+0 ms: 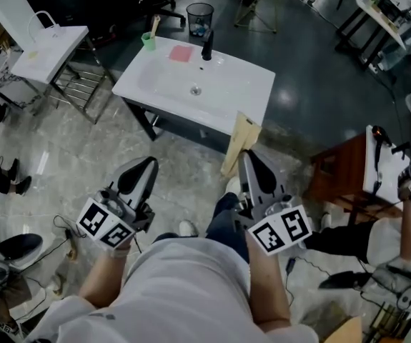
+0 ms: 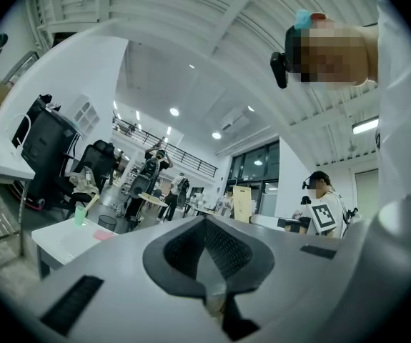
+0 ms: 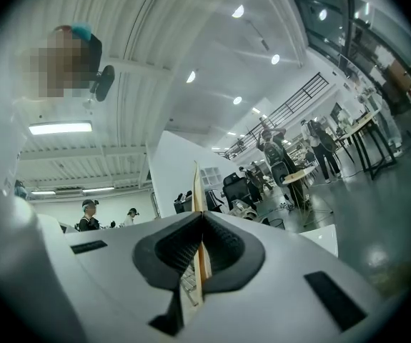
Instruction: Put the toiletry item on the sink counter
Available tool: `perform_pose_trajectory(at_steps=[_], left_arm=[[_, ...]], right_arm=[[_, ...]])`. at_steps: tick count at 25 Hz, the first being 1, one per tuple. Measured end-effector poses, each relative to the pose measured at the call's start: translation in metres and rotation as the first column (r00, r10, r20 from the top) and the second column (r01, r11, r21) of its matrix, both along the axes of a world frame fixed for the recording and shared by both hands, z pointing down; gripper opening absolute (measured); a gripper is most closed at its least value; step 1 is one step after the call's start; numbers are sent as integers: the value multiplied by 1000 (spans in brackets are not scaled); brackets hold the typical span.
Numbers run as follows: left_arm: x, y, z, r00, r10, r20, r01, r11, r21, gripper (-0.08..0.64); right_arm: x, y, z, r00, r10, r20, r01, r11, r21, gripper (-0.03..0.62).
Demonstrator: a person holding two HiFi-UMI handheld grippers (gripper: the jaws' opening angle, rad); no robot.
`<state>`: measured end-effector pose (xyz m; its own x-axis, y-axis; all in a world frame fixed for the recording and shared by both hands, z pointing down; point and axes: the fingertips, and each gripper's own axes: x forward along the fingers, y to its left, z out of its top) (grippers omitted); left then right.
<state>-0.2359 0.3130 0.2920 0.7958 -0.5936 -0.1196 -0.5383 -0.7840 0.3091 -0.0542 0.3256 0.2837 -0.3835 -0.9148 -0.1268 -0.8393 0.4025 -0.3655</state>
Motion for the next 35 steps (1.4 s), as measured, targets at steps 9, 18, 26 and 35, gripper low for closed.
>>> perform_pose_trajectory(at_steps=[9, 18, 26, 35], left_arm=[[40, -59, 19, 999, -38, 6, 39, 999, -31, 17], [99, -153, 31, 995, -95, 19, 96, 994, -50, 17], [160, -229, 37, 986, -163, 24, 165, 984, -70, 17], [219, -297, 28, 970, -238, 48, 242, 966, -90, 17]], right_arm=[[35, -58, 26, 999, -41, 32, 42, 998, -42, 20], [84, -153, 49, 993, -112, 44, 115, 990, -80, 20], [142, -234, 56, 981, -186, 57, 191, 977, -96, 20], [208, -315, 49, 967, -248, 63, 254, 960, -117, 20]])
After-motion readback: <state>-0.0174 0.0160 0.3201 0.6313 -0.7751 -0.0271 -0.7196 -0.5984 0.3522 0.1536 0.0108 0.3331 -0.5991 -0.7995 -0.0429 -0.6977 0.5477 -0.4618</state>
